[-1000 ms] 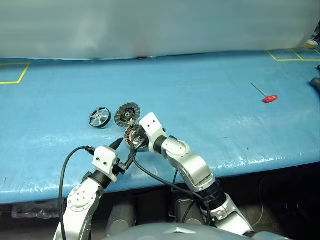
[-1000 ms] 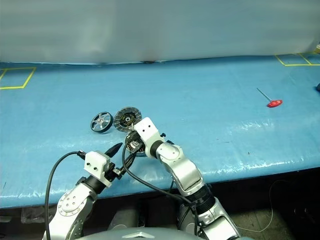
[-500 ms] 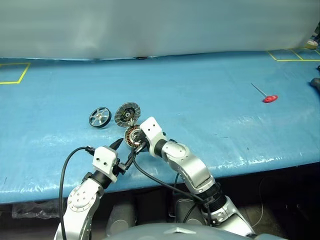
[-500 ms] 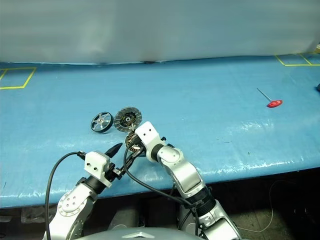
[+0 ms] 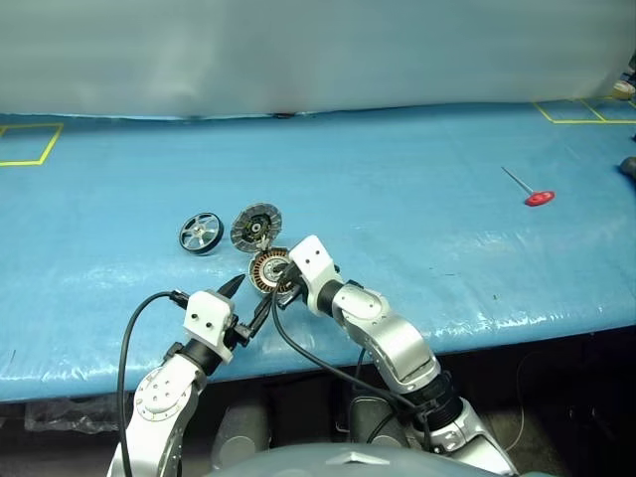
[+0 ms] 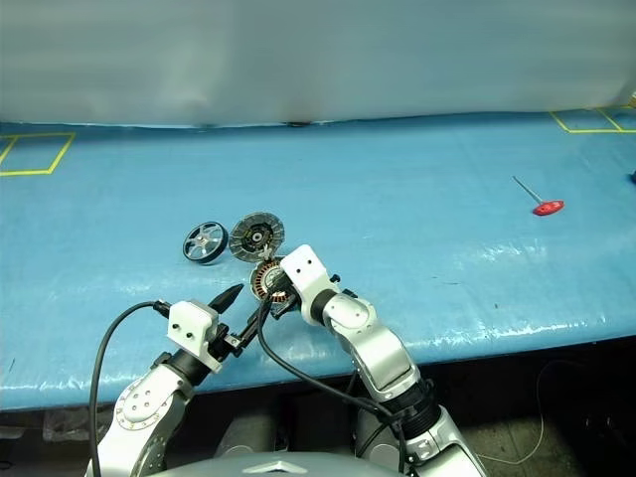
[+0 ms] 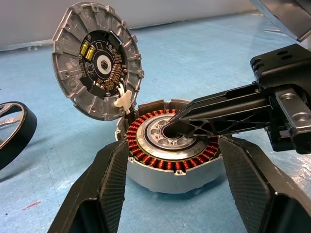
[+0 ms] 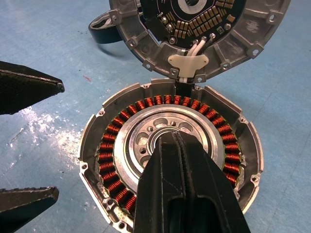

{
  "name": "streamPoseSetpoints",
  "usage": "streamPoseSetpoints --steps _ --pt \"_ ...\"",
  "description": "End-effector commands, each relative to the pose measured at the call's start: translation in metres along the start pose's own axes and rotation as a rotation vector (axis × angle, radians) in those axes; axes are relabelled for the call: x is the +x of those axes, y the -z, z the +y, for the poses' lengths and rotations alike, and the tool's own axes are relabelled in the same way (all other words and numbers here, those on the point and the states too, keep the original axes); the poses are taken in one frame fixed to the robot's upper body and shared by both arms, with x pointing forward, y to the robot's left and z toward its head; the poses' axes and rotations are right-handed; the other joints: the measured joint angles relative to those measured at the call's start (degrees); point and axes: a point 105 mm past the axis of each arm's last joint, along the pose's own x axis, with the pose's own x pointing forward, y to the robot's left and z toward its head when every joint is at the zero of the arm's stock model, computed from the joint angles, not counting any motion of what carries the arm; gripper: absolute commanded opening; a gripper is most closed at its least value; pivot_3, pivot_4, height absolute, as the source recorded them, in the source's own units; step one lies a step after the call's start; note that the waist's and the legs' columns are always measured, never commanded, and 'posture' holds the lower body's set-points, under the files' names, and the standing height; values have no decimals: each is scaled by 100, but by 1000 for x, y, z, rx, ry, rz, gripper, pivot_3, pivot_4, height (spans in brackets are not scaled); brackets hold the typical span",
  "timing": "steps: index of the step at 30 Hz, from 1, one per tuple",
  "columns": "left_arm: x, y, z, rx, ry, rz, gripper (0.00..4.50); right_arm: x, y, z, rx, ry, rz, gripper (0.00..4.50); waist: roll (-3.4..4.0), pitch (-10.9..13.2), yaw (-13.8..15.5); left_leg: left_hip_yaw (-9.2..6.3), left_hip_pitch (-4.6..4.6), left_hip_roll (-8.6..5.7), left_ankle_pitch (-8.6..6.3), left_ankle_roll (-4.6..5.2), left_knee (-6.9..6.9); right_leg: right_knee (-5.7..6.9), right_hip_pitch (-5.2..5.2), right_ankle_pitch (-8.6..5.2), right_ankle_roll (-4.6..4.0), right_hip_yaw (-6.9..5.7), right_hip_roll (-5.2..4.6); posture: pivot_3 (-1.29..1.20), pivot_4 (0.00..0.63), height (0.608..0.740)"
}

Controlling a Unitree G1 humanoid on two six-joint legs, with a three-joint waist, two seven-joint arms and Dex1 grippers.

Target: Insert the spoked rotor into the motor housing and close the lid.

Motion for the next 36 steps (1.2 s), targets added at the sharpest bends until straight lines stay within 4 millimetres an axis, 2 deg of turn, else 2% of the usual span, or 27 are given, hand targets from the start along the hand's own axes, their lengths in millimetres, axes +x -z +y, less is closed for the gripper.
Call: streamPoseSetpoints --steps 1,7,14,23,32,36 --pt "1 -9 -2 0 6 -43 3214 -2 4 -3 12 22 18 25 0 0 0 0 0 0 0 0 0 0 0 0 0 0 0 0 150 740" --pt "1 -9 -2 0 5 -42 3214 0 3 -1 35 42 64 25 0 -1 -3 0 1 1 0 0 0 0 0 0 0 0 0 0 150 740" --pt "1 -9 -3 3 7 -43 3214 -2 -9 6 108 -11 47 25 0 -1 -5 0 0 1 0 0 0 0 0 0 0 0 0 0 150 740" --pt "2 -10 -3 -1 5 -48 3214 -6 -16 19 46 -87 91 25 1 0 -12 -1 -1 2 0 0 -1 0 -2 0 0 -1 1 0 150 740" --pt "2 -9 -5 -13 1 -49 3214 -5 -20 5 99 13 72 25 1 0 -14 -1 -2 1 0 0 0 0 -3 0 0 -1 1 0 150 740" --pt "2 -8 -6 -17 7 -49 3214 -6 -24 5 132 9 63 25 1 0 -13 -1 -4 1 0 0 -1 -1 -4 0 0 -1 0 0 150 740"
